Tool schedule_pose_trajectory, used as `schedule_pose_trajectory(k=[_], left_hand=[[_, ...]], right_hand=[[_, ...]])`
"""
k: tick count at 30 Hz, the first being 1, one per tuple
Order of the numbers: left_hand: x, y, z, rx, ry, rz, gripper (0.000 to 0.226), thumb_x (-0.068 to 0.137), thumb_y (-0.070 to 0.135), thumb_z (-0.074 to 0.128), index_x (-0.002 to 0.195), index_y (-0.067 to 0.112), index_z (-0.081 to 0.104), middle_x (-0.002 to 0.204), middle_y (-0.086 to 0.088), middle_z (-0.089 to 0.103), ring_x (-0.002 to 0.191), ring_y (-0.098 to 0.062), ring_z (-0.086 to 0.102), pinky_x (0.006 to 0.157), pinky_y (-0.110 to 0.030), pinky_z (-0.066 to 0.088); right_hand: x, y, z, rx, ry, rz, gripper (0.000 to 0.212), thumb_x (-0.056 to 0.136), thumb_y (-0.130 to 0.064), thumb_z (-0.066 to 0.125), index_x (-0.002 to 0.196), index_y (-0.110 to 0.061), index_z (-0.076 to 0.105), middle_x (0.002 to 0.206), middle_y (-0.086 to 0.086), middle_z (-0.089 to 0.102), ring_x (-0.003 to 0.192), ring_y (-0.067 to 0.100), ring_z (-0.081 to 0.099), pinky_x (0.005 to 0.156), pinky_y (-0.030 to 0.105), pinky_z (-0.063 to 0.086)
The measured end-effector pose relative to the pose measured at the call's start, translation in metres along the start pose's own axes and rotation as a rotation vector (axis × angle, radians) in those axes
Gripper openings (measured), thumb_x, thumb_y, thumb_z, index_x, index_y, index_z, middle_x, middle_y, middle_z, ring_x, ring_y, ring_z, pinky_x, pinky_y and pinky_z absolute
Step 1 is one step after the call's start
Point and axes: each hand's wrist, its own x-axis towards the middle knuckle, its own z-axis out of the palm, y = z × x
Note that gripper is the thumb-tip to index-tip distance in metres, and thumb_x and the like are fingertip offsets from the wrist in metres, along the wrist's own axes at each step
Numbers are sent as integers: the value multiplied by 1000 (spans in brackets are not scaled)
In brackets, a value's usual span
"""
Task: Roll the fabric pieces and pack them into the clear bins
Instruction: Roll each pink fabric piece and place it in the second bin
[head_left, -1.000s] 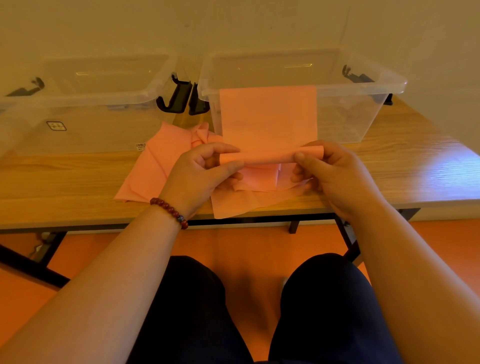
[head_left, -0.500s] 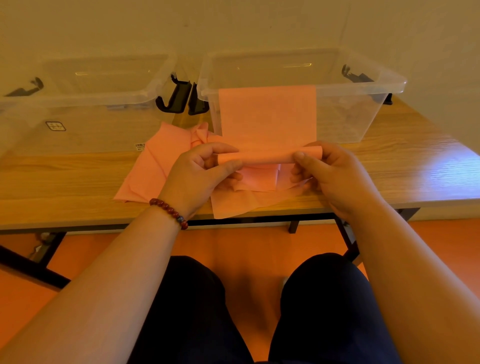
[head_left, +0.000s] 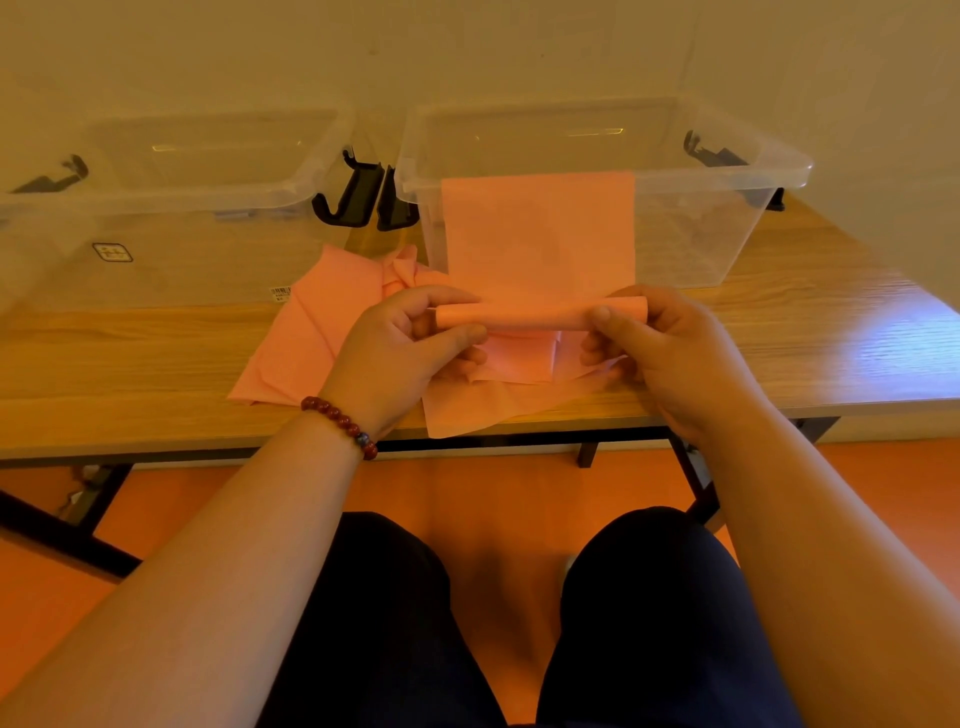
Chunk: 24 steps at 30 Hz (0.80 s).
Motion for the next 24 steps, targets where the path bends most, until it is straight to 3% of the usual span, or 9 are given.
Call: schedule_pose_trajectory(k=[6, 10, 17, 24], left_hand=[[0, 1, 1, 11, -10, -4, 15, 90, 6, 60, 95, 20, 64, 67, 6, 71, 60, -7, 67, 55, -18, 55], [-1, 1, 2, 56, -39, 7, 24, 86, 7, 64, 102, 25, 63, 71, 7, 72, 64, -8, 69, 59, -16, 54], [-2, 0, 4, 132, -20, 30, 14, 92, 12, 59, 89, 25, 65, 64, 8, 69, 58, -7, 66, 54, -16, 52], [-1, 0, 2, 123, -43, 47, 16, 92, 14, 59, 102, 26, 63, 67, 8, 69, 61, -8, 67, 56, -16, 52]], right_hand=[[2, 1, -2, 16, -65, 31, 32, 84, -8, 71, 104, -31, 63, 70, -6, 68, 66, 12, 65, 60, 26, 50], [1, 1, -1, -43, -73, 20, 25, 84, -12, 72, 101, -29, 65, 68, -4, 68, 65, 12, 64, 61, 27, 52], [1, -2, 0, 121, -41, 62, 17, 90, -10, 64, 102, -22, 61, 74, 1, 71, 68, 15, 67, 55, 25, 49], [-1, -4, -1, 90, -43, 35, 7, 91, -10, 62, 96, -15, 60, 78, 1, 73, 69, 12, 68, 53, 22, 49]])
